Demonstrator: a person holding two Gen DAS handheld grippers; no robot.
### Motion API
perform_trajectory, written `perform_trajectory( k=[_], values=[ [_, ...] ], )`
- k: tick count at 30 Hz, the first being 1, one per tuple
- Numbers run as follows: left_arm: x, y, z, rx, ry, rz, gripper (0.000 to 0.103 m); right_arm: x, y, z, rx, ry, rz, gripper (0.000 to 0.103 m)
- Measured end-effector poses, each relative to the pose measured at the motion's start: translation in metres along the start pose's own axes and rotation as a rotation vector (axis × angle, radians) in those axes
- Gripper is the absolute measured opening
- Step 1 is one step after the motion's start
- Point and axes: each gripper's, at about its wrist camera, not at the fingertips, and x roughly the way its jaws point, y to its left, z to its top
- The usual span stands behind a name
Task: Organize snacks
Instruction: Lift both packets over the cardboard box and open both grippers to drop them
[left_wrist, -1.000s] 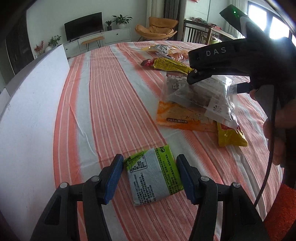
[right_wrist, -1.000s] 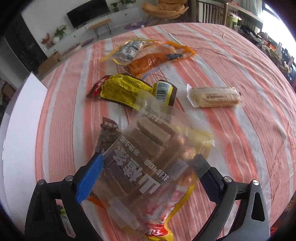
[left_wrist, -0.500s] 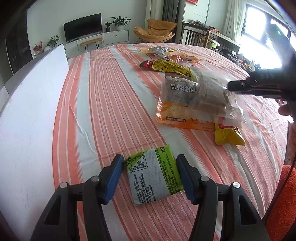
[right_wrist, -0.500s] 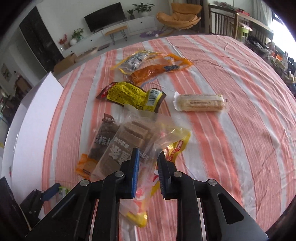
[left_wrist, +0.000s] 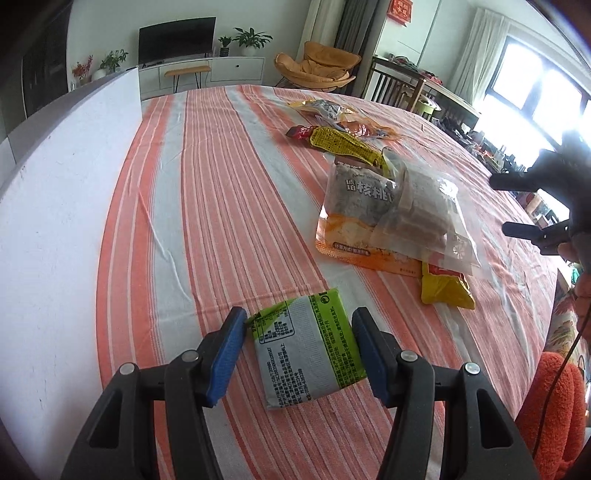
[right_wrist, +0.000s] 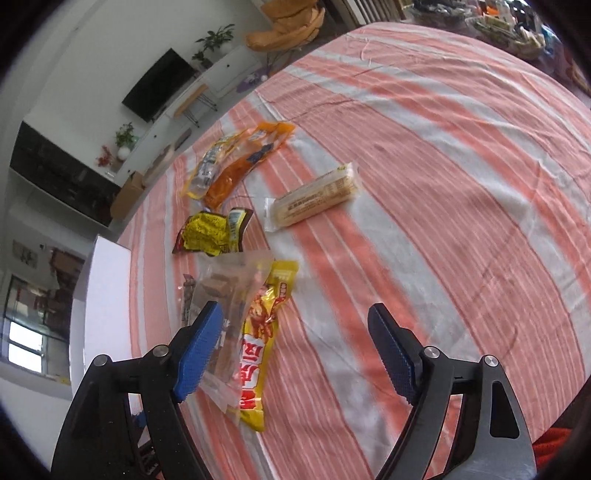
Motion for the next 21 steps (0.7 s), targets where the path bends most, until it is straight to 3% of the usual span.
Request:
perform_trajectory(
  k=[4, 7, 9, 10, 12, 14, 18, 21],
  values=[
    [0.000, -0.003, -0.002, 0.018, -0.008, 0.015, 0.059, 0.026, 0.048, -0.019, -0.045, 0.073, -0.024, 0.084],
    [0.000, -0.005, -0.003, 0.027, -0.010, 0.022, 0.059, 0.060, 0.097, -0.033, -0.191, 0.106, -0.194, 0.084],
    [-0.001, -0.003, -0.003, 0.025, -0.009, 0.018, 0.059, 0.090, 0.118, -0.041, -0.281, 0.156, -0.313, 0.091],
    [-0.002, -0.002, -0.003, 0.021, -0.007, 0.013, 0.059, 0.096, 0.125, -0.043, -0.329, 0.138, -0.365, 0.089],
    [-0.004, 0.001, -0.005, 0.012, -0.002, -0.001, 0.059, 0.090, 0.130, -0.045, -0.394, 0.067, -0.375, 0.076],
    [-0.007, 0.003, -0.007, 0.005, 0.000, -0.012, 0.059, 0.077, 0.122, -0.045, -0.402, 0.037, -0.353, 0.052],
    [-0.013, 0.006, -0.007, -0.054, -0.003, -0.097, 0.059, 0.038, 0.082, -0.036, -0.286, 0.019, -0.160, 0.051],
    [-0.028, 0.000, -0.002, -0.076, -0.030, -0.157, 0.058, 0.013, 0.044, -0.029, -0.100, 0.002, 0.111, 0.051]
  ],
)
